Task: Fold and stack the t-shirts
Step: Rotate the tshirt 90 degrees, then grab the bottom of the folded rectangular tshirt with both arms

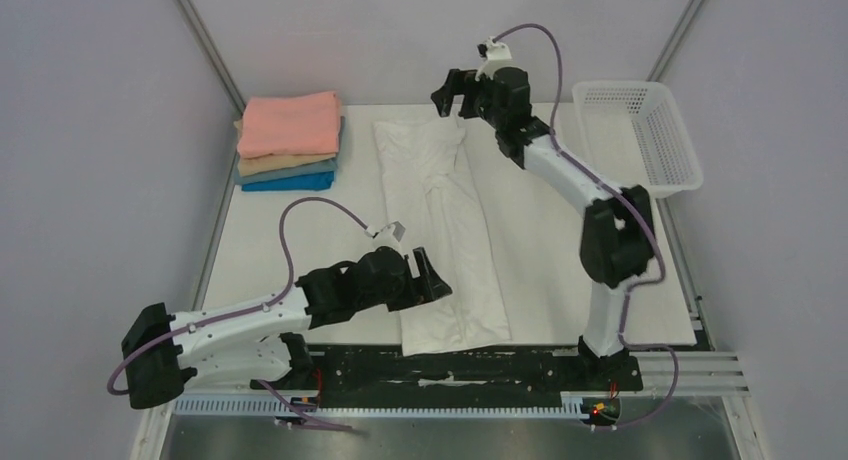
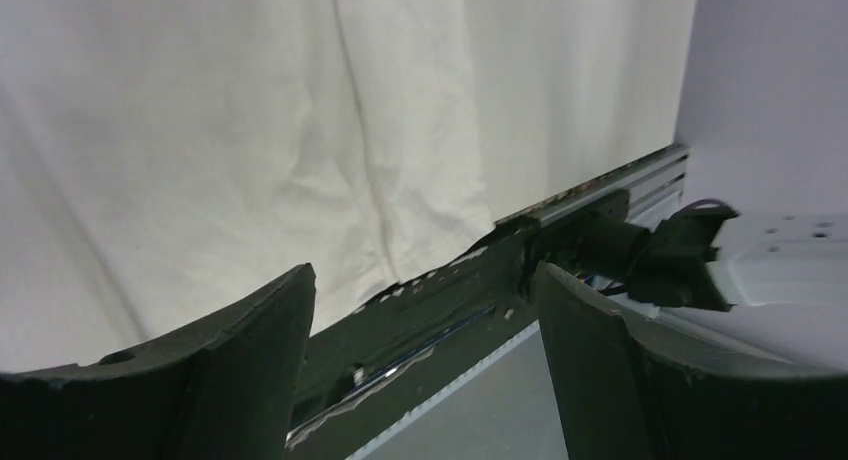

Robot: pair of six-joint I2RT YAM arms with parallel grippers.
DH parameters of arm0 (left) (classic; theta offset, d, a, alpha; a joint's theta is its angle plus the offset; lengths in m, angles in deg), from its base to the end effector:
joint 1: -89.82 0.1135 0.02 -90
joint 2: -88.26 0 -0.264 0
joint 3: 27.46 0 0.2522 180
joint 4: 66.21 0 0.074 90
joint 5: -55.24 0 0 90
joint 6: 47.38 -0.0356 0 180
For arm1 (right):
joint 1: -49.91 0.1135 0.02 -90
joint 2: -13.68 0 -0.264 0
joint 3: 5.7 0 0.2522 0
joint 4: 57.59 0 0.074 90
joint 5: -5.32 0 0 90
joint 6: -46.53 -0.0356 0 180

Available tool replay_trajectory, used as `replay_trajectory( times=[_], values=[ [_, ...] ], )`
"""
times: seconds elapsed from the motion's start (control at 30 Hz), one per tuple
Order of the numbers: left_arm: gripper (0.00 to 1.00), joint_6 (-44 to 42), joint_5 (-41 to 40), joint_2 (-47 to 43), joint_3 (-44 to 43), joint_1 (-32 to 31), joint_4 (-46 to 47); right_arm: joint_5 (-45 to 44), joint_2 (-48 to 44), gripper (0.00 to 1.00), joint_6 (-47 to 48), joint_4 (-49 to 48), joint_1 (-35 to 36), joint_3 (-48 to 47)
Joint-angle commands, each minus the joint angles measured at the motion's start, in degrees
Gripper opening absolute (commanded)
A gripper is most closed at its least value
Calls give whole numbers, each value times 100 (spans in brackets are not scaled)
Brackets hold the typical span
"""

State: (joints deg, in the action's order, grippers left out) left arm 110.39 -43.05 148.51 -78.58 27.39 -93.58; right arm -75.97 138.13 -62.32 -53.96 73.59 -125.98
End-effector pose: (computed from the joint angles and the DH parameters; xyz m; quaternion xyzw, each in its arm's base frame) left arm 0.1091 -0.1978 0.2377 -0.0740 0.8882 -0.3800 0.2476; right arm 0.4823 0.2174 0.2980 -0.0815 0.7486 0.2911 0.5901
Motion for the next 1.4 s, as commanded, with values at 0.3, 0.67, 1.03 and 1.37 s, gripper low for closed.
replay_trajectory(
  times=[0.3,0.67,1.03,1.37],
  values=[
    [73,-327,1302,-823,1347,-86,-1092,-943,-6023,98,41,1309,131,6971],
    [50,-15,1616,-445,1926,-96,-118,-293,-7823,97,-273,2072,357,8587],
    [2,105,1523,-246,2049,-98,192,909,-8287,84,387,4096,513,8756],
    [2,135,1323,-849,1988,-102,-240,2189,-8205,55,-385,3313,831,9679]
  ],
)
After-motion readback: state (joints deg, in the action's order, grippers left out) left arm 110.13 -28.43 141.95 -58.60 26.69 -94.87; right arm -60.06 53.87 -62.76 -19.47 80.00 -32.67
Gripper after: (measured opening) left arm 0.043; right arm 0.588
